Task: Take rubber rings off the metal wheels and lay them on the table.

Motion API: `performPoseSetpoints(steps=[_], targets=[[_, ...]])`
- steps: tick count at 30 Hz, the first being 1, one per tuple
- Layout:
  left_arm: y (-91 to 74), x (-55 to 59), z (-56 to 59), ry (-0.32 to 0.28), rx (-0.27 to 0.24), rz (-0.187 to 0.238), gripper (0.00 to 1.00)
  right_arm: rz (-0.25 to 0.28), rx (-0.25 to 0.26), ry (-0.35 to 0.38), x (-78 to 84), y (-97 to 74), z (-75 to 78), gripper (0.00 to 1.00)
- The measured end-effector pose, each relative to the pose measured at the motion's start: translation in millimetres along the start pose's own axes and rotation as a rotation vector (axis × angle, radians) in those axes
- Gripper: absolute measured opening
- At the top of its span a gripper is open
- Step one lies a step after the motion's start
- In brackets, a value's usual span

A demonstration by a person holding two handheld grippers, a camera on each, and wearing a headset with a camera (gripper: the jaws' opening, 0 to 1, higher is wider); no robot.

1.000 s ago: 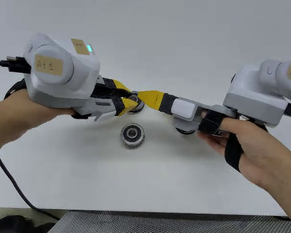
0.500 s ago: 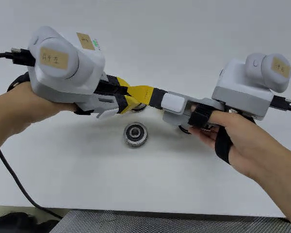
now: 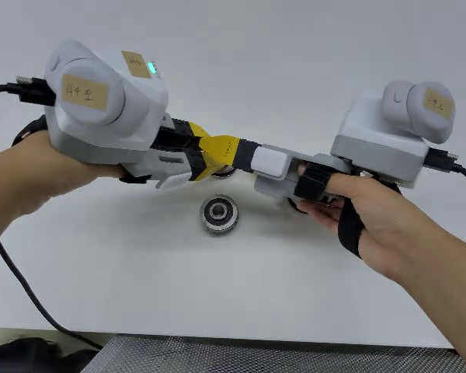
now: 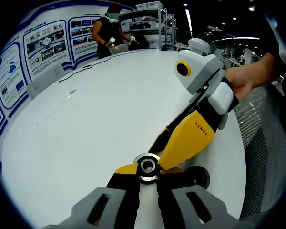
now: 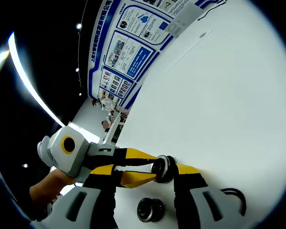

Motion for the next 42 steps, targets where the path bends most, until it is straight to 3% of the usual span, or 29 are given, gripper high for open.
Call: performPoseSetpoints(steps=[5, 16, 27, 42], targets=[[0.2, -0.1, -0.6, 0.002, 0.000, -0.002, 0.12, -0.015, 0.011, -0.030, 0.0, 0.6, -3.3, 0.50], [0.3, -0.6, 0.5, 0.001, -0.001, -0.001, 0.12, -0.059, 0.027, -0.025, 2.1, -2.4, -3.6, 0.47], [0.6, -0.8, 0.8, 0.001, -0.001, -0.003, 0.12, -0.049, 0.022, -0.033, 0.8, -5.4, -3.9, 0.44], [0.9, -0.6, 1.2, -0.003, -0.003, -0.004, 0.12, -0.051, 0.026, -0.021, 3.3, -0.5, -5.1, 0.50]])
Point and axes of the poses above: the centre of the closed fingertips' face, and the gripper's own axes: y roughly forward along the fingers, z roughly to its right, x roughly out of its underside, the point moved 8 cm from there along -y, roughly backward along the fingers
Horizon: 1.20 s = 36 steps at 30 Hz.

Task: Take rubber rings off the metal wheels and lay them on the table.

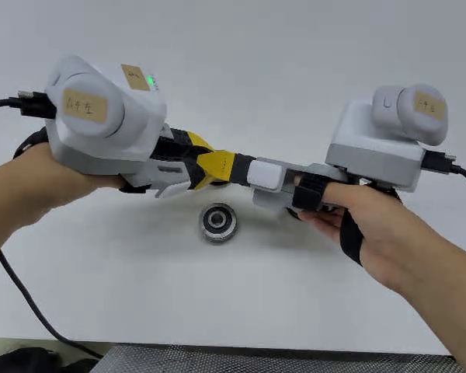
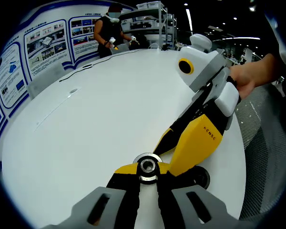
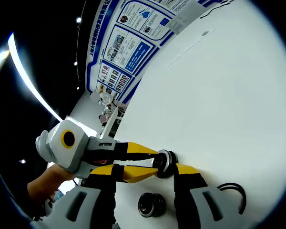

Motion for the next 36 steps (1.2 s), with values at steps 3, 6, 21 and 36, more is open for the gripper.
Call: performPoseSetpoints(steps=[3, 6, 21, 36], targets=[[0.0, 0.0, -0.1, -0.002, 0.001, -0.001, 0.12, -0.001, 0.007, -0.003, -0.6, 0.3, -1.0, 0.52], [0.1, -0.3, -0.4, -0.002, 0.004, -0.004, 0.12, 0.006, 0.010, 0.008, -2.4, 1.1, -0.4, 0.52], [0.2, 0.0, -0.1, 0.000, -0.001, -0.003, 0.12, 0.002, 0.037, -0.005, -5.4, 4.2, -2.8, 0.54], [-0.2, 0.2, -0.2, -0.007, -0.001, 0.002, 0.12, 0.022, -0.002, 0.090, -1.0, -1.9, 1.8, 0.49]])
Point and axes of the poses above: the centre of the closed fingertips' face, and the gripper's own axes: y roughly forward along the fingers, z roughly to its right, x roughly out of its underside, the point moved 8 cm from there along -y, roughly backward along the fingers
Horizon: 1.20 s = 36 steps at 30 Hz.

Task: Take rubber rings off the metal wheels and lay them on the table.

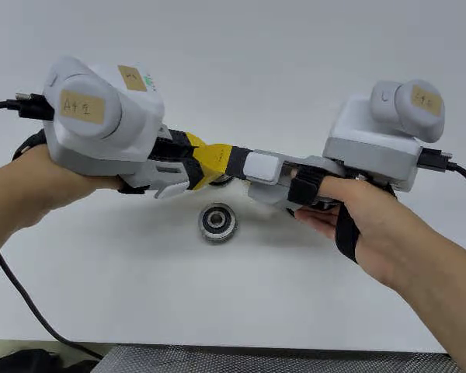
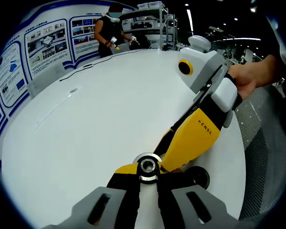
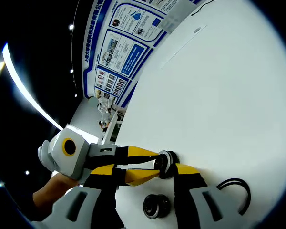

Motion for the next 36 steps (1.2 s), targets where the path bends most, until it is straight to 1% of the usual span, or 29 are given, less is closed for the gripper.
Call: performPoseSetpoints(steps=[11, 14, 19, 23, 26, 27, 34, 36], targets=[[-0.3, 0.0, -0.3, -0.004, -0.002, 0.003, 0.12, 0.015, 0.007, 0.005, -0.2, -1.8, 0.1, 0.45], [-0.3, -0.1, -0.4, -0.004, -0.003, 0.003, 0.12, 0.018, 0.012, 0.002, -0.8, -2.5, 1.2, 0.43], [-0.4, -0.4, -0.7, -0.002, -0.002, 0.001, 0.12, 0.018, 0.024, 0.020, -1.8, -2.4, 8.5, 0.34], [-0.4, -0.4, -0.7, -0.004, -0.002, 0.002, 0.12, 0.018, 0.045, 0.033, -2.0, -3.1, 13.2, 0.25], [-0.4, -0.6, -0.6, -0.003, -0.002, 0.002, 0.12, 0.023, 0.064, 0.041, -2.0, -4.0, 18.0, 0.16], [-0.4, -0.6, -0.6, -0.003, -0.002, 0.002, 0.12, 0.027, 0.070, 0.046, -2.3, -4.8, 19.4, 0.12], [-0.4, -0.8, -0.3, -0.003, -0.002, 0.002, 0.12, 0.017, 0.080, 0.049, -1.9, -4.7, 20.8, 0.06], [-0.4, -0.8, -0.1, -0.003, -0.002, 0.002, 0.12, 0.016, 0.092, 0.047, -1.3, -5.1, 22.0, 0.04]])
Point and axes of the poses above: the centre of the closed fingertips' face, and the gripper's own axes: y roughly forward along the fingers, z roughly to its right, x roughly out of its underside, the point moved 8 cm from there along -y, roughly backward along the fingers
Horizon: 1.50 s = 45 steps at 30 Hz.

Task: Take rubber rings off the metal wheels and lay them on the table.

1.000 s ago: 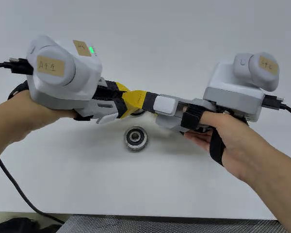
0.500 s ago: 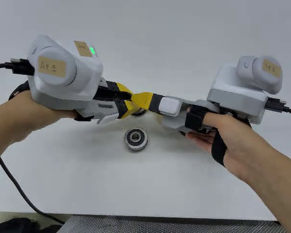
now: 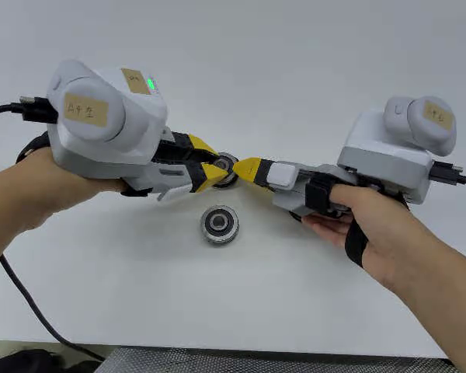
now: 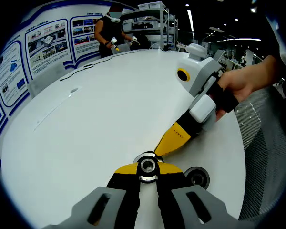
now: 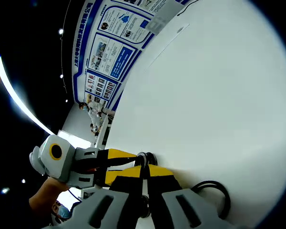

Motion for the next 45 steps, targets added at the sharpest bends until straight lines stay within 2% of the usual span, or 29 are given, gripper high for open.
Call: performPoseSetpoints(steps=[13, 18, 41, 45], targets=[[0.0, 0.3, 0.7, -0.002, 0.000, 0.002, 0.12, 0.006, 0.020, -0.022, 0.6, -2.4, -4.1, 0.01], [-0.1, 0.5, 1.1, -0.005, -0.002, 0.004, 0.12, 0.018, 0.023, -0.061, 1.6, -2.5, -6.8, 0.01], [-0.2, 0.9, 0.4, -0.006, -0.002, 0.004, 0.12, 0.013, 0.012, -0.111, 0.6, 2.6, -11.6, 0.00], [-0.3, 1.1, 0.5, -0.006, -0.002, 0.005, 0.12, 0.015, 0.019, -0.144, 1.3, 4.0, -14.9, 0.00]])
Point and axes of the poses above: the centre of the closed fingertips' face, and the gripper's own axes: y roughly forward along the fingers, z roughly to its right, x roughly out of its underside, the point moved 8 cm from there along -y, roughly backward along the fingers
